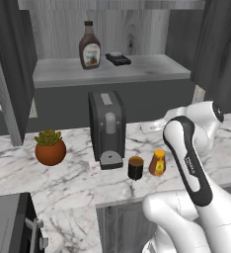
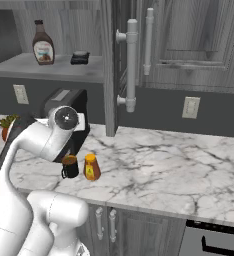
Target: Pick the syrup bottle and honey bottle from the cabinet and place them next to the mug.
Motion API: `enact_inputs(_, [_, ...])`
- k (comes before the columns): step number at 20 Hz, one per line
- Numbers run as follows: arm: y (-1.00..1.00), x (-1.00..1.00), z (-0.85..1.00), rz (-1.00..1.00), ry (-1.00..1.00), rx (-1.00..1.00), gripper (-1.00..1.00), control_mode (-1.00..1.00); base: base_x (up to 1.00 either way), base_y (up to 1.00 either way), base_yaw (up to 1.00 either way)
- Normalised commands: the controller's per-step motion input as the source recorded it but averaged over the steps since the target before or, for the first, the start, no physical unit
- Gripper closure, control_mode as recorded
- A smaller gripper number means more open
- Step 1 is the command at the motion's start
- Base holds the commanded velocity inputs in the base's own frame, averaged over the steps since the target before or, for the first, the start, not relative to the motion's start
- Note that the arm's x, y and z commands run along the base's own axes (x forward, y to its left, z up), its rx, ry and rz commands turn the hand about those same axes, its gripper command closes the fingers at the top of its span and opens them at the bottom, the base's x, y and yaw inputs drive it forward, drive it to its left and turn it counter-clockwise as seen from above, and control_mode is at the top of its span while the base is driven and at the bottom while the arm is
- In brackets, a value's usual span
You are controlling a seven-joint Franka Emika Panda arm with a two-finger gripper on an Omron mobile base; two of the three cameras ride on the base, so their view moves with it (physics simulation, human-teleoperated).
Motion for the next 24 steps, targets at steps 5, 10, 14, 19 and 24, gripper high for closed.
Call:
enact_inputs(5, [0.14,-0.51,0.73,-0.03,0.0,0.0,-1.0,-1.0,0.0,0.0,0.0])
enact_inputs(10, [0.14,-0.59,0.75,-0.02,0.0,0.0,-1.0,-1.0,0.0,0.0,0.0])
enact_inputs(14, [0.22,-0.5,0.84,-0.05,0.0,0.0,-1.0,-1.0,0.0,0.0,0.0])
enact_inputs(19, [0.19,-0.25,0.9,-0.06,0.0,0.0,-1.0,-1.0,0.0,0.0,0.0])
enact_inputs(24, [0.22,-0.04,0.8,-0.06,0.0,0.0,-1.0,-1.0,0.0,0.0,0.0])
